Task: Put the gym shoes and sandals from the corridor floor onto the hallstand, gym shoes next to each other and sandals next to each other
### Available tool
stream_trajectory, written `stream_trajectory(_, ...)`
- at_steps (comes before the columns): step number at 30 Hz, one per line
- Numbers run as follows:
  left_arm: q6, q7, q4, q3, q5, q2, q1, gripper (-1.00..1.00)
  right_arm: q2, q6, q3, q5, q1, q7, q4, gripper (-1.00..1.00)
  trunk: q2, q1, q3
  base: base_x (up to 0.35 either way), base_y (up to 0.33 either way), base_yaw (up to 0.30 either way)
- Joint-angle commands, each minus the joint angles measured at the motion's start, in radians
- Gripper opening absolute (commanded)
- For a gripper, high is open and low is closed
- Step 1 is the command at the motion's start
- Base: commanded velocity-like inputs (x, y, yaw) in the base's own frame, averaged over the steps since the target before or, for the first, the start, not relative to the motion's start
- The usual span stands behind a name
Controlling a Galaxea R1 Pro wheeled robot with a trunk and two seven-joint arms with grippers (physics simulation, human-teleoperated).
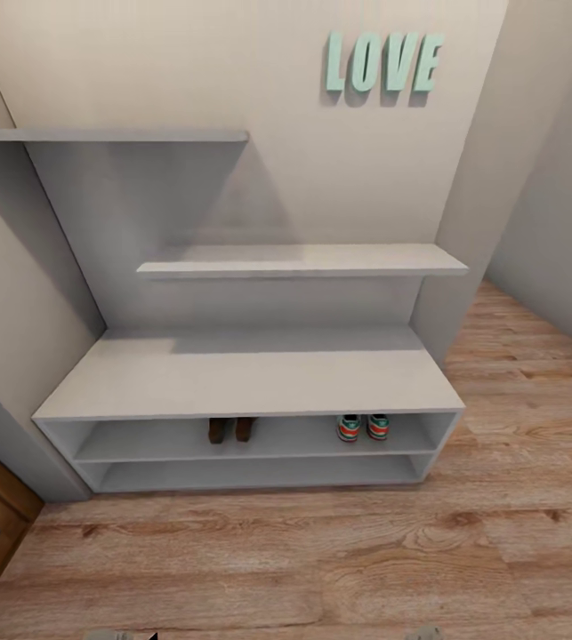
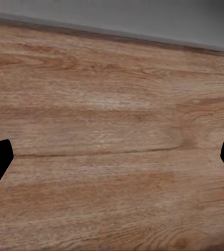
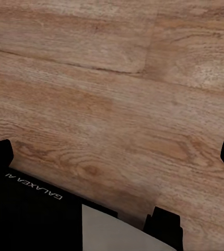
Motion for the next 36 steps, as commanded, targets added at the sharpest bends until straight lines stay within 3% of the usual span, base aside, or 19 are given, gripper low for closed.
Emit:
stream_trajectory(1, 0.002, -0.009, 0.001, 0.004, 0.006, 0.0, -0.001, 1.0, 0.0, -0.003, -0.009, 0.009, -0.001, 0.003, 0.001, 1.0, 0.0, 0.0, -0.001, 0.0, 0.0, 0.0)
stream_trajectory(36, 0.0, -0.011, -0.001, 0.003, 0.003, 0.003, -0.001, 1.0, 0.0, -0.003, -0.009, 0.009, -0.001, 0.003, 0.001, 1.0, 0.0, 0.0, -0.001, 0.0, 0.0, 0.0)
